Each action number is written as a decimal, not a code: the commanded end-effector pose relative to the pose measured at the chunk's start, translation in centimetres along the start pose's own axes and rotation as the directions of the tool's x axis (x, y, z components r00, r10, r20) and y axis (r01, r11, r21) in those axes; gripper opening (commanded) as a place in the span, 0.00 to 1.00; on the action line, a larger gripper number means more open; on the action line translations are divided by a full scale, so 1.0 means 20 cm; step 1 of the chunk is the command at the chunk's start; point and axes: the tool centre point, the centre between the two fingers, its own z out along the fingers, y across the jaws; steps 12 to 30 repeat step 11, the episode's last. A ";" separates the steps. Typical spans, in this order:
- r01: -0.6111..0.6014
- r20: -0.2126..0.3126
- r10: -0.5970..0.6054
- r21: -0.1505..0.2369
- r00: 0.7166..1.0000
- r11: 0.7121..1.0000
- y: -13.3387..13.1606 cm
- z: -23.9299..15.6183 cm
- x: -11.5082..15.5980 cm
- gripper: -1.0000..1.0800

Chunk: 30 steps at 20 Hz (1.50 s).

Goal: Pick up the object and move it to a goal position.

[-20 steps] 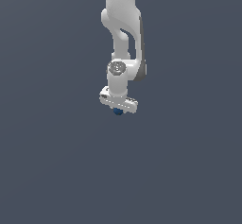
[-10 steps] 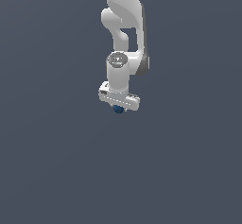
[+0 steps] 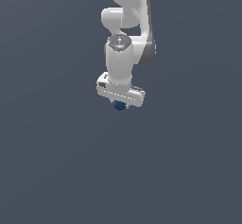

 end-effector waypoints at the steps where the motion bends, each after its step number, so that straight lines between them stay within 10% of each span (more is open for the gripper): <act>1: 0.000 0.001 0.000 0.000 1.000 1.000 -0.02 -0.07 0.03 0.00; 30: 0.000 0.001 0.000 0.000 1.000 1.000 -0.05 -0.18 0.08 0.00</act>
